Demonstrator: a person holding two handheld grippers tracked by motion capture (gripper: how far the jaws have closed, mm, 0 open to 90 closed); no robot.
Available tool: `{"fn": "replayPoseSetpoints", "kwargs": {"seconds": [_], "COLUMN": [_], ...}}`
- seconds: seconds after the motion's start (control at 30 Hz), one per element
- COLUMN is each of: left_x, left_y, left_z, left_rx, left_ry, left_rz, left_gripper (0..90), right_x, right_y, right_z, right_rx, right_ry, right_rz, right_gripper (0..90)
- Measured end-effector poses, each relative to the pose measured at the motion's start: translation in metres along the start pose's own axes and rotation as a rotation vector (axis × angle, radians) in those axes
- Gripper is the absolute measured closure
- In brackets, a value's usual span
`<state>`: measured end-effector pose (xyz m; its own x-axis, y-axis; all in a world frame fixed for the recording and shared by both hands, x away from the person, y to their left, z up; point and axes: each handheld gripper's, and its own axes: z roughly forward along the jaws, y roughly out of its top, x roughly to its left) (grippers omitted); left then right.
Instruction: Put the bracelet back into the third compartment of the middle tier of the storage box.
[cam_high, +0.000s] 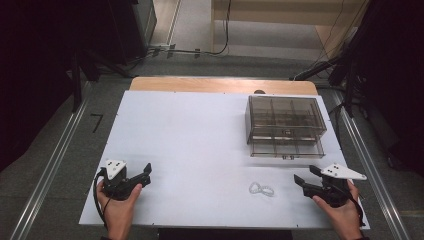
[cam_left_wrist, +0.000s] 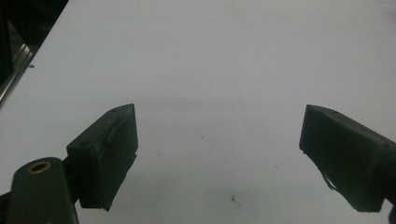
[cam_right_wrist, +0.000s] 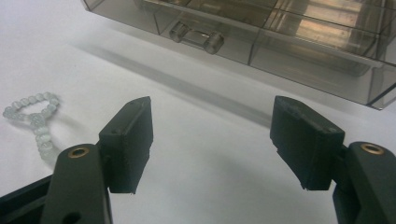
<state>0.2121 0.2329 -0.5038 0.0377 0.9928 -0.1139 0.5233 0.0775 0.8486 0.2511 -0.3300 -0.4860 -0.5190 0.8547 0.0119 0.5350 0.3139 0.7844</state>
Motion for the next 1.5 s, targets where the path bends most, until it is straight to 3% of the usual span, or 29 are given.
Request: {"fn": "replayPoseSetpoints", "kwargs": {"seconds": [0.63, 1.1, 1.5], "left_x": [0.0, 0.001, 0.001], "left_y": [0.0, 0.0, 0.0], "left_z": [0.001, 0.0, 0.001], "left_rx": [0.006, 0.007, 0.007], "left_ry": [0.002, 0.004, 0.005], "left_rz": [0.002, 0.001, -0.002], "left_gripper": [12.0, 12.0, 11.9], "right_x": [0.011, 0.016, 0.028], "right_y": [0.001, 0.002, 0.004], "right_z": [0.004, 0.006, 0.01], "right_rx": [0.022, 0.031, 0.041], "right_ry": [0.046, 0.076, 0.097], "right_rz": [-0.033, -0.031, -0.043], "right_gripper": [30.2, 31.7, 31.7]}}
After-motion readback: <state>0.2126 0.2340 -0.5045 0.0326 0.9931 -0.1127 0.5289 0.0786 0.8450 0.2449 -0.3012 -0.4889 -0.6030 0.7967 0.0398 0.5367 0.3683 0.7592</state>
